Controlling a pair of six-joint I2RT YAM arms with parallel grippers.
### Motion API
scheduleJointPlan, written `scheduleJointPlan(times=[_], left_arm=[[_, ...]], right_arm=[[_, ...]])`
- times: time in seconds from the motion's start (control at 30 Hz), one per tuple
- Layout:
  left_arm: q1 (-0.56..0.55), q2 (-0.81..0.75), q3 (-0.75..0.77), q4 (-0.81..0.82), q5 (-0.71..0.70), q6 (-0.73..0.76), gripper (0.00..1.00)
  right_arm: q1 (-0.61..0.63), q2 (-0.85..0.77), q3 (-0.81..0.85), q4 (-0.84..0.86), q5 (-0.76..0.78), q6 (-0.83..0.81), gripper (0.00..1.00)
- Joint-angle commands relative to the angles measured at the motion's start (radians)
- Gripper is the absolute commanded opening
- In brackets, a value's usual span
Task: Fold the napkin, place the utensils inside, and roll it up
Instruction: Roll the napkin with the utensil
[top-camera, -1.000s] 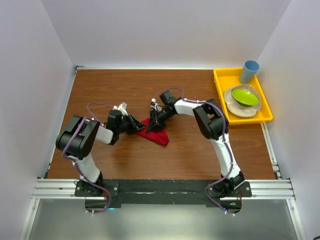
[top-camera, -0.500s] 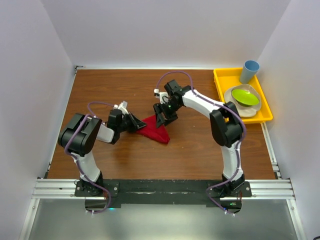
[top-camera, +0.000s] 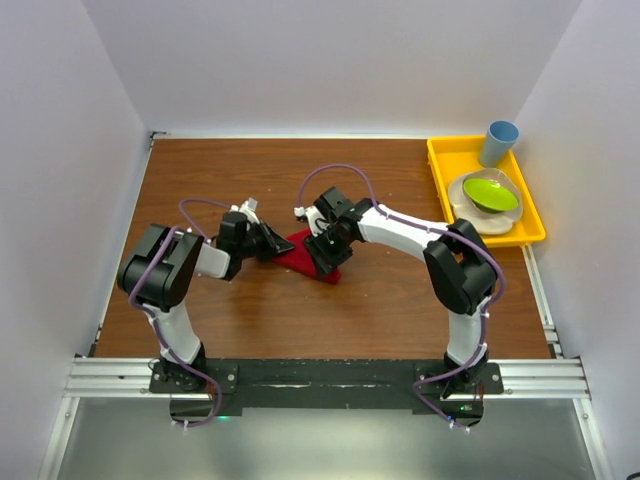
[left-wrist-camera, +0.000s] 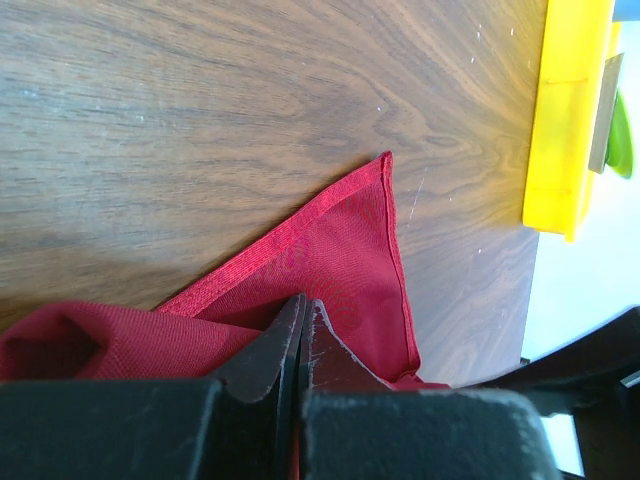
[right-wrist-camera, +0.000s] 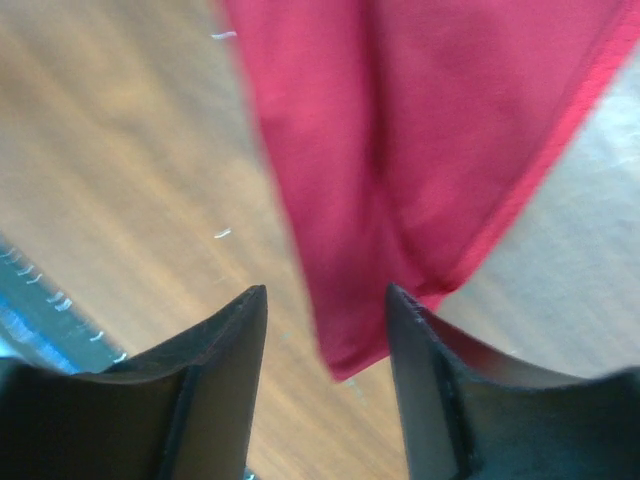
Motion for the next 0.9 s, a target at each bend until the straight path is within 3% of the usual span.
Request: scheduleJointPlan(times=[0.0, 0.03, 0.17, 0.27, 0.37, 0.47, 0.5, 0.57, 0.6, 0.7, 0.87], left_arm=[[0.003, 0.083, -0.027, -0.277, -0.115, 0.088, 0.0], [0.003, 0.083, -0.025, -0.278, -0.113, 0.091, 0.0], [0.008, 0.083, -0.022, -0.288, -0.113, 0.105, 0.0], [0.009, 0.084, -0.01, -0.304, -0.116, 0.125, 0.0], [0.009, 0.083, 0.007, -0.326, -0.121, 0.145, 0.0], [0.009, 0.083, 0.027, -0.343, -0.124, 0.163, 0.0], [0.009, 0.083, 0.028, -0.346, -0.124, 0.166, 0.0], [0.009, 0.083, 0.036, -0.35, -0.122, 0.169, 0.0], [0.009, 0.089, 0.042, -0.358, -0.116, 0.168, 0.0], [0.009, 0.093, 0.056, -0.381, -0.107, 0.168, 0.0], [0.011, 0.1, 0.097, -0.442, -0.093, 0.168, 0.0]], right_arm=[[-0.029, 0.031, 0.014, 0.023, 0.135, 0.034, 0.4], [-0.041, 0.031, 0.006, 0.026, 0.132, 0.046, 0.29], [-0.112, 0.051, -0.056, 0.054, 0.083, 0.109, 0.09], [-0.131, 0.118, -0.038, 0.02, 0.06, 0.109, 0.0], [-0.131, 0.146, -0.032, -0.006, 0.034, 0.119, 0.0], [-0.131, 0.116, -0.006, -0.023, 0.066, 0.117, 0.21], [-0.128, 0.093, 0.014, -0.051, 0.088, 0.109, 0.34], [-0.123, 0.065, 0.081, -0.071, 0.144, 0.074, 0.43], [-0.094, 0.031, 0.138, -0.086, 0.24, 0.01, 0.55], [-0.034, 0.026, 0.178, -0.052, 0.31, -0.079, 0.61], [0.09, 0.022, 0.183, 0.021, 0.358, -0.138, 0.61]])
